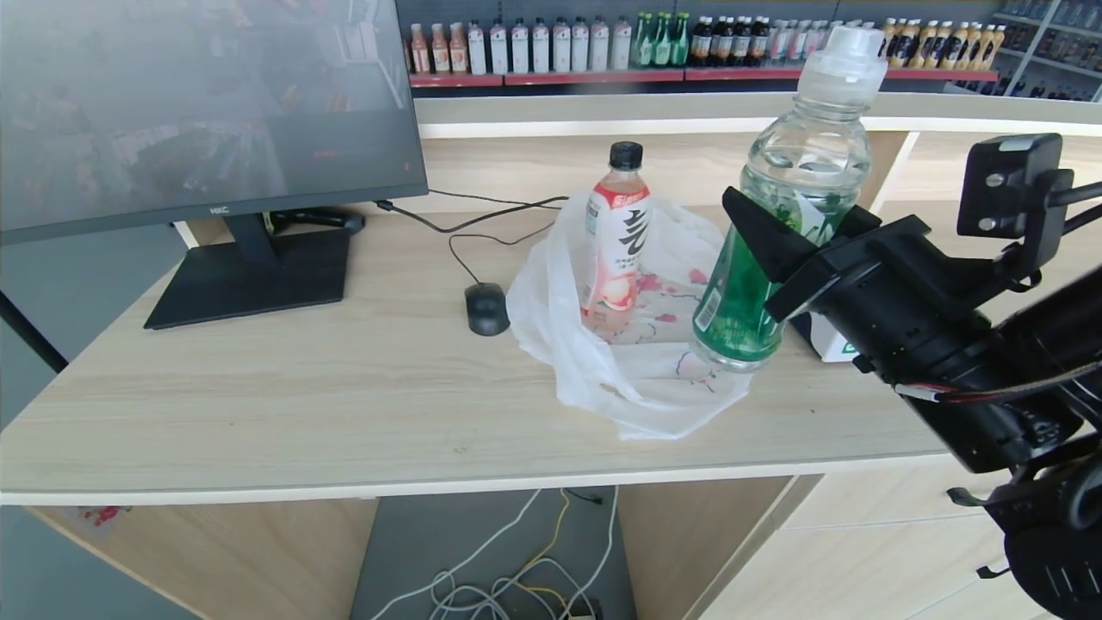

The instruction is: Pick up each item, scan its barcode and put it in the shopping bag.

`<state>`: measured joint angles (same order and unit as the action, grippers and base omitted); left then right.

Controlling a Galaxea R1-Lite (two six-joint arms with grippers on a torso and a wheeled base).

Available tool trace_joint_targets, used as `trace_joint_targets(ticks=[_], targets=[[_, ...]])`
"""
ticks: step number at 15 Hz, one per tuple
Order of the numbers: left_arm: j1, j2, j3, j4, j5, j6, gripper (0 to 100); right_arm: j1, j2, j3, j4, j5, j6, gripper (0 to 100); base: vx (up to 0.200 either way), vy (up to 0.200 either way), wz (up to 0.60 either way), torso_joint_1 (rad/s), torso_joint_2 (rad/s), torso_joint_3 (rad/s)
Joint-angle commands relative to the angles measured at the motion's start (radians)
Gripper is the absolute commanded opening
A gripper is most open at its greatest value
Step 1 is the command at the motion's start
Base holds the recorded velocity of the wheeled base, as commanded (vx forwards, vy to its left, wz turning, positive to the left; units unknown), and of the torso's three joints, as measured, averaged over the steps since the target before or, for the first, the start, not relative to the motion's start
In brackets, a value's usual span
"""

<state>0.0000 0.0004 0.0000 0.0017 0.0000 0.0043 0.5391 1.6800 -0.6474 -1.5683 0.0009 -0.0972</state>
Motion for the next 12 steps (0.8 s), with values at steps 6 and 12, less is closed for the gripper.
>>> trace_joint_targets(ticks=[6,12], targets=[[0.000,0.001,0.000,0.000,0.000,0.000,100,-0.011,0.136,-0.074,-0.003,-0.002,0.004,0,0.000,0.000,0.00,0.000,0.00,0.000],[0.000,0.000,0.000,0.000,0.000,0.000,100,-0.018,0.248,-0.184,-0.003,-0.002,0.004,0,0.000,0.000,0.00,0.000,0.00,0.000]])
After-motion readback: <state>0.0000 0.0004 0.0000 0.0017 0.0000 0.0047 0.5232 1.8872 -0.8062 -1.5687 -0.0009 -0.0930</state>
